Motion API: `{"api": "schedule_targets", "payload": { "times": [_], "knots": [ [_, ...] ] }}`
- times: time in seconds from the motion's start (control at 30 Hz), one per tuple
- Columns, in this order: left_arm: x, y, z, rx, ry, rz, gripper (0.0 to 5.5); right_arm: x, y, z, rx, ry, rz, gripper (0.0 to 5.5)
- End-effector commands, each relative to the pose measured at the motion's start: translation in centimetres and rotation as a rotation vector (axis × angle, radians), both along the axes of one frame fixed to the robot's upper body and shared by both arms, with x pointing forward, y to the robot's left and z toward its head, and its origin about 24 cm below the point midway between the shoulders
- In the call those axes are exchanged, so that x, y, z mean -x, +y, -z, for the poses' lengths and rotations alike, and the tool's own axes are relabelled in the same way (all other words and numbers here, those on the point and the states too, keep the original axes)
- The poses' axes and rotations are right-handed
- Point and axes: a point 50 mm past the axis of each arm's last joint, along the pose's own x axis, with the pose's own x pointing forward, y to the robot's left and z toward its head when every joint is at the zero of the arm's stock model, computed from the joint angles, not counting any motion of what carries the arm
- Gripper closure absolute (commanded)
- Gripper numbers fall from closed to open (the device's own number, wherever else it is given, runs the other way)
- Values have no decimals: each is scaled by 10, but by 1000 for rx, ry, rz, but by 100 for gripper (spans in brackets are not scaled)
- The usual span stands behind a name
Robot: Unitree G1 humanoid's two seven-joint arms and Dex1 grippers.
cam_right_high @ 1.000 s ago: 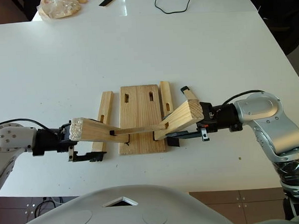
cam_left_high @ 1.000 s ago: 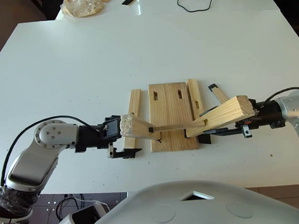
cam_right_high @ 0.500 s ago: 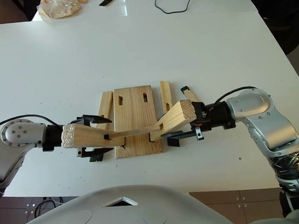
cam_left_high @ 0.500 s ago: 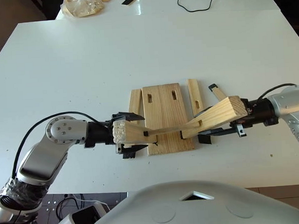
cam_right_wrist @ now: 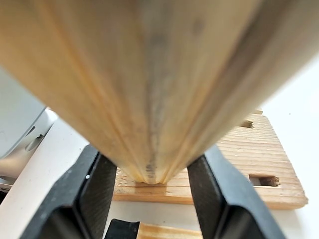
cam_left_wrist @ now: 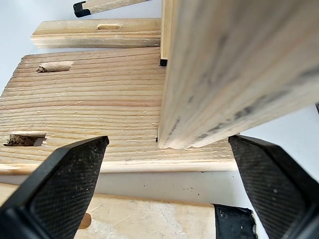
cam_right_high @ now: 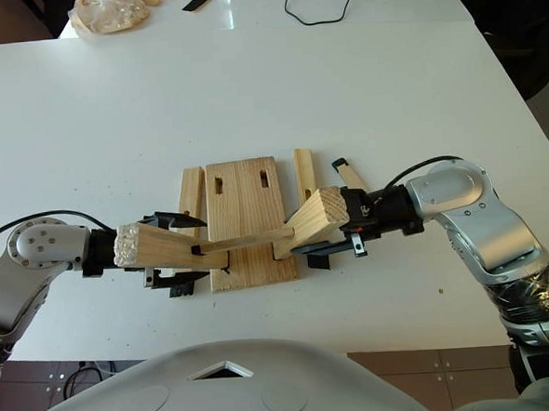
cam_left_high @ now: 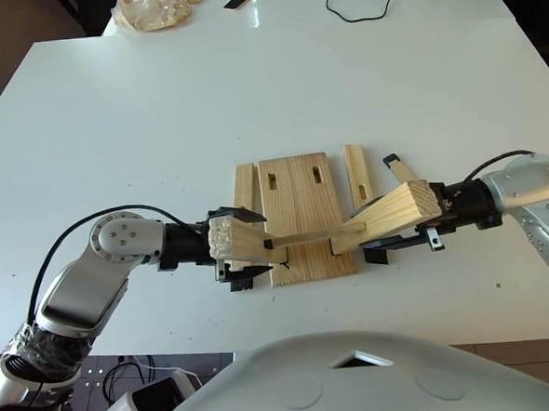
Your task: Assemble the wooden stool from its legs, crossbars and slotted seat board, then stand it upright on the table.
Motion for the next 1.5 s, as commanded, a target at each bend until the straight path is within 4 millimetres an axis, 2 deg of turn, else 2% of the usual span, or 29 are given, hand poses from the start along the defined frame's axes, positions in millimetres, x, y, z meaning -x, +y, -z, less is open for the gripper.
{"api": "schedule_targets", "payload": {
  "times": [0.03,0.2,0.3,0.47,0.63,0.77,0.83,0.9,1.13,1.3,1.5],
  "knots": [
    [-1,-5,-3,15,-16,22,102,5,2,15,57,44,-7,347],
    [0,-10,-6,24,-26,45,102,-1,9,16,64,40,-21,347],
    [0,-7,-7,14,-27,56,102,-8,6,23,99,49,4,347],
    [-9,13,-17,-7,-49,19,102,-12,-3,27,123,68,33,347],
    [-23,43,-26,74,16,-75,102,-11,-9,23,122,61,47,347],
    [-41,48,-42,190,20,-129,102,-13,-8,21,124,51,35,347],
    [-57,41,-52,308,38,-168,102,-14,-7,21,126,50,31,347],
    [-69,27,-56,402,69,-178,129,-14,-6,22,128,48,25,347],
    [-57,-24,-61,477,144,27,237,-16,-2,23,137,46,-1,347],
    [-45,-45,-60,425,178,151,241,-17,-2,25,140,42,6,347],
    [-50,-61,-59,416,166,177,241,-16,2,27,134,41,-2,347]
  ]
}}
